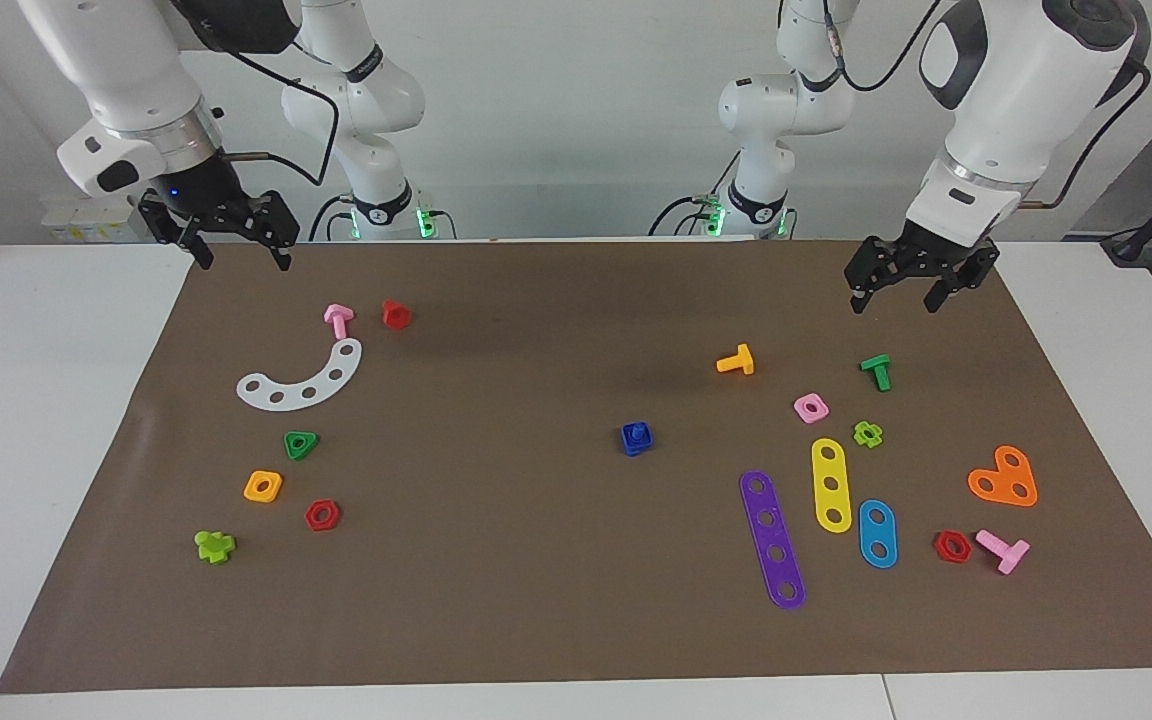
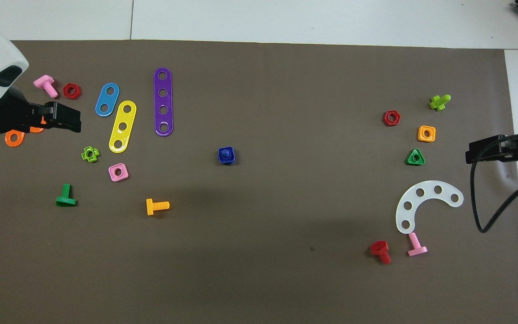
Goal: Unscrew and place screws in storage area
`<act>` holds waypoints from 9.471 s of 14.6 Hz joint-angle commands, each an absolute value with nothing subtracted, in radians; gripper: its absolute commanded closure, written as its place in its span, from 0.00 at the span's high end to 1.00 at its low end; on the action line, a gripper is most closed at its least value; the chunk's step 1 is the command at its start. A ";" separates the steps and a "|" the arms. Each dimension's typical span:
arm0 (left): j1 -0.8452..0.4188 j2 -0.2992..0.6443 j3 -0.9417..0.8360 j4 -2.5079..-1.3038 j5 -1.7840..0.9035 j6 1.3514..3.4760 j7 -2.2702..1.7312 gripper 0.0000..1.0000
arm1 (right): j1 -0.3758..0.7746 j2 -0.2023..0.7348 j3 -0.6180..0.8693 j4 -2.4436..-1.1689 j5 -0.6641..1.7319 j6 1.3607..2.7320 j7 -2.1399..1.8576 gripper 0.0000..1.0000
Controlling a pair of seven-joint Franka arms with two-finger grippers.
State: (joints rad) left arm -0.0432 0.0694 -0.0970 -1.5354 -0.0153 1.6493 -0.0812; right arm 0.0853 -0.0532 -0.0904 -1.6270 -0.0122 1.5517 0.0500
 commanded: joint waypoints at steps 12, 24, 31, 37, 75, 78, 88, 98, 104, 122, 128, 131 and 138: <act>-0.049 0.018 -0.098 -1.615 -0.026 1.646 -0.087 1.00 | 0.080 -0.051 -0.086 -1.631 -0.012 1.554 0.048 1.00; -0.230 0.139 -0.107 -1.697 -0.091 1.936 -0.322 0.99 | 0.080 -0.054 -0.086 -1.637 -0.011 1.554 0.048 1.00; -0.342 0.245 -0.106 -1.698 -0.087 2.081 -0.412 0.97 | 0.080 -0.054 -0.086 -1.638 -0.011 1.554 0.048 1.00; -0.423 0.388 -0.101 -1.697 -0.045 2.186 -0.495 0.95 | 0.080 -0.057 -0.086 -1.644 -0.011 1.554 0.048 1.00; -0.468 0.462 -0.104 -1.776 0.049 2.332 -0.514 0.71 | 0.080 -0.061 -0.086 -1.655 -0.011 1.565 0.048 1.00; -0.469 0.463 -0.104 -1.779 0.054 2.335 -0.514 0.69 | 0.080 -0.064 -0.086 -1.658 -0.011 1.566 0.048 1.00; -0.469 0.462 -0.104 -1.779 0.054 2.329 -0.514 0.50 | 0.080 -0.064 -0.086 -1.660 -0.011 1.566 0.048 1.00; -0.471 0.462 -0.106 -1.734 0.046 2.277 -0.515 0.29 | 0.080 -0.064 -0.086 -1.660 -0.011 1.568 0.048 1.00; -0.488 0.497 -0.106 -1.600 0.023 2.155 -0.525 0.28 | 0.080 -0.066 -0.086 -1.661 -0.011 1.568 0.048 1.00; -0.163 0.356 -0.097 -1.713 0.006 1.968 -0.149 0.25 | 0.443 0.145 -0.080 -1.629 -0.027 1.853 0.378 1.00; -0.173 0.275 -0.097 -1.948 0.005 2.160 -0.185 0.25 | 0.675 0.478 -0.078 -1.476 -0.018 2.035 0.645 1.00; -0.175 0.273 -0.100 -1.959 0.005 2.181 -0.195 0.33 | 0.742 0.596 -0.080 -1.428 -0.031 2.135 0.723 1.00; -0.173 0.275 -0.100 -1.939 0.005 2.184 -0.190 1.00 | 0.710 0.661 -0.078 -1.430 -0.025 2.321 0.713 0.83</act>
